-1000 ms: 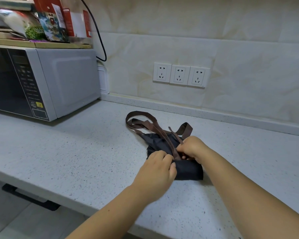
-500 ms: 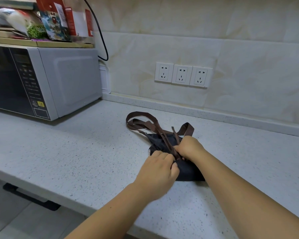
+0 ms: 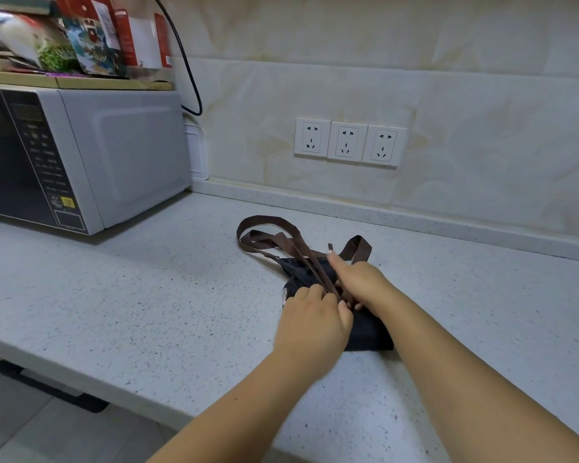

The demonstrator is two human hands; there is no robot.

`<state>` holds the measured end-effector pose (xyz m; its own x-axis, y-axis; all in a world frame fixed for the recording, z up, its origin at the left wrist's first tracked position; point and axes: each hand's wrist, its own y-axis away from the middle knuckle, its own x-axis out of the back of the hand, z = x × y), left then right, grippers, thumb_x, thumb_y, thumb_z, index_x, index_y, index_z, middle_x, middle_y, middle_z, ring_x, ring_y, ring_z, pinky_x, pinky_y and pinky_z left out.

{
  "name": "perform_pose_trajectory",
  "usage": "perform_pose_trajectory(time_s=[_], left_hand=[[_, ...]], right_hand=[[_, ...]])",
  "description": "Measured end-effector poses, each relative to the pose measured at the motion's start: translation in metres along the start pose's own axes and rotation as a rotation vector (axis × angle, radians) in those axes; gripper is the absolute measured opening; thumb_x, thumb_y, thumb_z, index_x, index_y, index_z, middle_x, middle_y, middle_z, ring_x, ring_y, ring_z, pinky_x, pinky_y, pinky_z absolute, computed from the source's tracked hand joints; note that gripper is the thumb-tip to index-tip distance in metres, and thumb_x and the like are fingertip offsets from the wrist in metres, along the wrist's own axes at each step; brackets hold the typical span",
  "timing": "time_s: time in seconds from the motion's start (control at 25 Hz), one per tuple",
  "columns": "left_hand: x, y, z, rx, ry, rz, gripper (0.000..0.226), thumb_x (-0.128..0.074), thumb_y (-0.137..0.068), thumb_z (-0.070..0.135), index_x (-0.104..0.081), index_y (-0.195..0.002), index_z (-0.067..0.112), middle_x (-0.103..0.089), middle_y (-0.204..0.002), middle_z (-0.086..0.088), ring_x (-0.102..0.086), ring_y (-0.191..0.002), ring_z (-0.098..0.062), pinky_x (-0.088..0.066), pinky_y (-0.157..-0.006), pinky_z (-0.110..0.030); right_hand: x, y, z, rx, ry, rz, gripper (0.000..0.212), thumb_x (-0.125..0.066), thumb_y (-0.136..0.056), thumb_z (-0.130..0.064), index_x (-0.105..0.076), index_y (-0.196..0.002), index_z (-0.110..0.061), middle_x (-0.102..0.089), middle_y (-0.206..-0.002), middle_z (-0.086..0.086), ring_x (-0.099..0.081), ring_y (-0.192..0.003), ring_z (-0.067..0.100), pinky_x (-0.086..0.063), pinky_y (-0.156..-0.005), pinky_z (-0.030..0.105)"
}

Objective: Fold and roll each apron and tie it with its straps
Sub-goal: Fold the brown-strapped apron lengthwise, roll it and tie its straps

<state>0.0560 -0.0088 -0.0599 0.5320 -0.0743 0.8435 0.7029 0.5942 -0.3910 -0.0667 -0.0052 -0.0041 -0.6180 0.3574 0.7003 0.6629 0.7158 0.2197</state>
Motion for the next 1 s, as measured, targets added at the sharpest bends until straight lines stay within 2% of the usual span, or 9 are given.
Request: perform_pose_trajectory(time_s=[0.12,0.2,0.24,0.4,0.52,0.6,0.68,0.76,1.0], left_hand=[[0.007,-0.002,0.002,0.110,0.101,-0.018,0.035,-0.029,-0.088,0.016,-0.054,-0.065,0.008,-0.057,-0.065,-0.008,-0.057,-0.068,-0.028,-0.048,-0.063,-0.034],[0.012,-0.004,0.005,0.152,0.166,-0.094,0.037,-0.029,-0.094,0.017,-0.058,-0.074,0.003,-0.064,-0.078,-0.014,-0.060,-0.089,-0.032,-0.047,-0.098,-0.043],[0.012,-0.004,0.004,0.140,0.164,-0.068,0.037,-0.031,-0.096,0.018,-0.059,-0.078,0.001,-0.064,-0.082,-0.016,-0.059,-0.093,-0.033,-0.041,-0.105,-0.043],[0.001,-0.006,-0.005,0.222,0.274,-0.082,0.043,-0.024,-0.094,0.019,-0.056,-0.068,0.006,-0.055,-0.067,-0.010,-0.049,-0.069,-0.029,-0.048,-0.066,-0.041],[0.005,-0.005,-0.001,0.126,0.125,0.021,0.050,-0.020,-0.085,0.040,-0.059,-0.081,0.008,-0.057,-0.087,-0.007,-0.051,-0.088,-0.027,-0.039,-0.072,-0.035],[0.010,-0.006,0.000,0.192,0.167,0.002,0.041,-0.030,-0.086,0.041,-0.057,-0.086,0.010,-0.054,-0.098,-0.003,-0.046,-0.095,-0.023,-0.037,-0.079,-0.031],[0.013,-0.009,0.003,0.282,0.226,-0.036,0.024,-0.045,-0.090,0.034,-0.055,-0.088,0.012,-0.052,-0.103,0.000,-0.042,-0.098,-0.020,-0.039,-0.085,-0.031],[0.016,-0.010,0.005,0.329,0.246,-0.061,0.018,-0.048,-0.091,0.032,-0.053,-0.095,0.015,-0.049,-0.108,0.002,-0.040,-0.101,-0.018,-0.038,-0.088,-0.030],[0.015,-0.010,0.004,0.316,0.185,-0.121,0.039,-0.042,-0.096,0.040,-0.055,-0.130,0.026,-0.046,-0.130,0.004,-0.036,-0.117,-0.016,-0.036,-0.097,-0.030]], right_hand=[[0.003,0.009,-0.001,0.046,0.091,-0.099,0.048,-0.064,-0.083,-0.057,-0.064,-0.088,-0.009,-0.062,-0.081,0.004,-0.059,-0.076,0.018,-0.043,-0.065,0.026],[0.003,0.008,-0.002,0.047,0.155,-0.093,0.039,-0.067,-0.085,-0.046,-0.061,-0.082,-0.008,-0.059,-0.078,0.004,-0.057,-0.072,0.018,-0.041,-0.062,0.025],[0.002,0.007,-0.003,0.046,0.177,-0.078,0.037,-0.066,-0.086,-0.043,-0.057,-0.074,-0.009,-0.056,-0.072,0.003,-0.053,-0.065,0.016,-0.039,-0.057,0.025],[-0.005,0.008,-0.002,0.034,0.292,0.028,0.031,-0.059,-0.085,-0.025,-0.043,-0.062,-0.012,-0.045,-0.062,0.002,-0.041,-0.054,0.015,-0.032,-0.049,0.025],[-0.005,0.007,0.009,0.009,-0.037,0.084,0.020,-0.053,-0.084,-0.018,-0.050,-0.067,-0.008,-0.060,-0.068,0.008,-0.049,-0.058,0.020,-0.034,-0.052,0.027],[-0.003,0.007,0.016,-0.011,-0.319,0.070,0.017,-0.047,-0.086,-0.015,-0.058,-0.081,-0.004,-0.072,-0.081,0.013,-0.057,-0.064,0.022,-0.038,-0.054,0.026],[-0.001,0.008,0.019,-0.019,-0.393,0.062,0.019,-0.043,-0.089,-0.013,-0.058,-0.091,-0.003,-0.074,-0.082,0.012,-0.059,-0.064,0.021,-0.038,-0.052,0.025],[-0.002,0.009,0.019,-0.013,-0.378,0.084,0.019,-0.042,-0.089,-0.012,-0.058,-0.086,-0.003,-0.072,-0.079,0.013,-0.058,-0.066,0.023,-0.040,-0.054,0.026],[0.006,0.016,0.025,0.020,-0.606,0.034,0.016,-0.053,-0.087,-0.011,-0.059,-0.074,-0.006,-0.068,-0.069,0.011,-0.059,-0.062,0.021,-0.044,-0.056,0.029]])
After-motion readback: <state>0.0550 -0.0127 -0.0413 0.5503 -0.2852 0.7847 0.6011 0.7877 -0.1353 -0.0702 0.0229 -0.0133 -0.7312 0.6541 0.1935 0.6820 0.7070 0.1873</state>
